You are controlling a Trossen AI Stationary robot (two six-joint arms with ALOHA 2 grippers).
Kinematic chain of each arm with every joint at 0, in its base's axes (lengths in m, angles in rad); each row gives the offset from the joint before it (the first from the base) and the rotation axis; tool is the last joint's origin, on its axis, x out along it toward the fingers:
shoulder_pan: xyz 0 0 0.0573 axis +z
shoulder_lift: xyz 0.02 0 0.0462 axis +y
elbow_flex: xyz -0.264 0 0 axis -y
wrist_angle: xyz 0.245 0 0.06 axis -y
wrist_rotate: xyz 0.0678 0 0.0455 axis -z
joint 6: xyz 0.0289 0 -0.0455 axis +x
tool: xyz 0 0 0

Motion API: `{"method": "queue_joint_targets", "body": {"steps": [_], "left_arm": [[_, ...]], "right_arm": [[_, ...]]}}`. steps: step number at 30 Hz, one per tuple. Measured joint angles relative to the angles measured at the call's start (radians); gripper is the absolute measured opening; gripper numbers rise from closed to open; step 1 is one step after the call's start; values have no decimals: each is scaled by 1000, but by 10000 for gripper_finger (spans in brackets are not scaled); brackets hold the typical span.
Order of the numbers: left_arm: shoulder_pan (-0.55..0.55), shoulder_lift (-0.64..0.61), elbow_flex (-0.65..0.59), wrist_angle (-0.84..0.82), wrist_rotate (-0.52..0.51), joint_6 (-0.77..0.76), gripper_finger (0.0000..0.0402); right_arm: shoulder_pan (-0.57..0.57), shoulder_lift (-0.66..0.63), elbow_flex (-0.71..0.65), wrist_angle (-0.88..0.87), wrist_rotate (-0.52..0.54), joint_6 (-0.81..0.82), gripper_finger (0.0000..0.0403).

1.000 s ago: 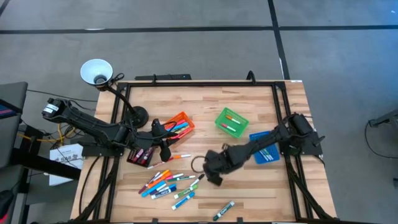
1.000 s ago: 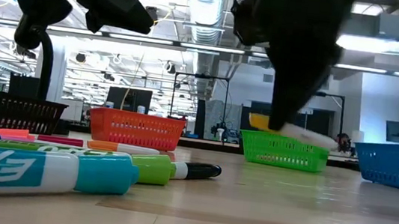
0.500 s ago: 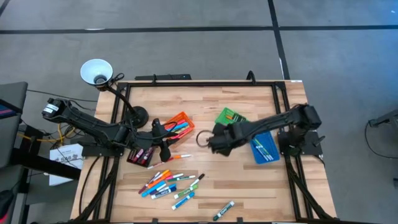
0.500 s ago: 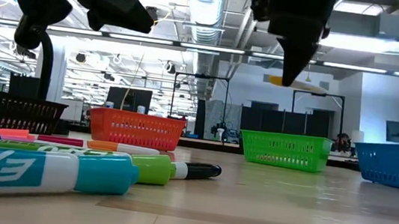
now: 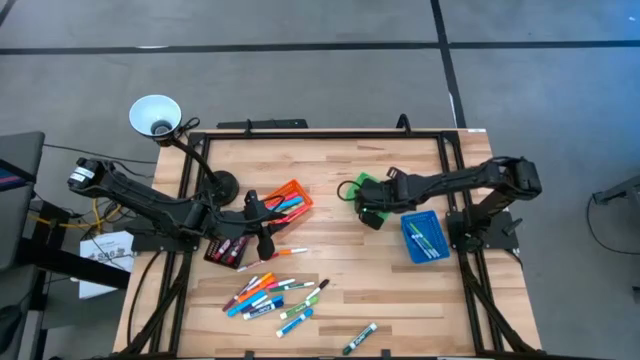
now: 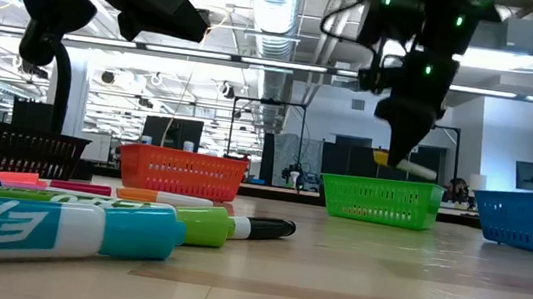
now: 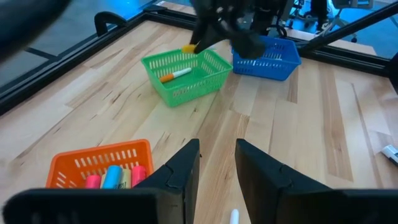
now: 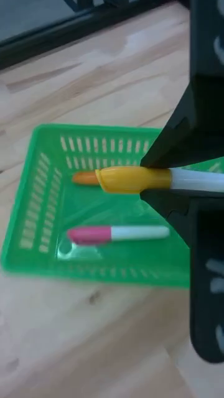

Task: Pick & Place Markers
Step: Put the right yellow pen into the green bin

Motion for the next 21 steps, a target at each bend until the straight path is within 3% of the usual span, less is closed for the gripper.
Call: {"method": "queue_joint_targets", "body": {"steps": [7, 18, 21], "left_arm": [[0, 0, 0, 6, 0, 0, 99], [0, 0, 0, 6, 0, 0, 99], [0, 0, 0, 6, 0, 0, 99]], "right_arm": [[-77, -2, -41, 48, 0, 21, 54], [-119, -1, -42, 100, -1, 23, 129], [-105, -1, -42, 122, -53, 24, 147]]}}
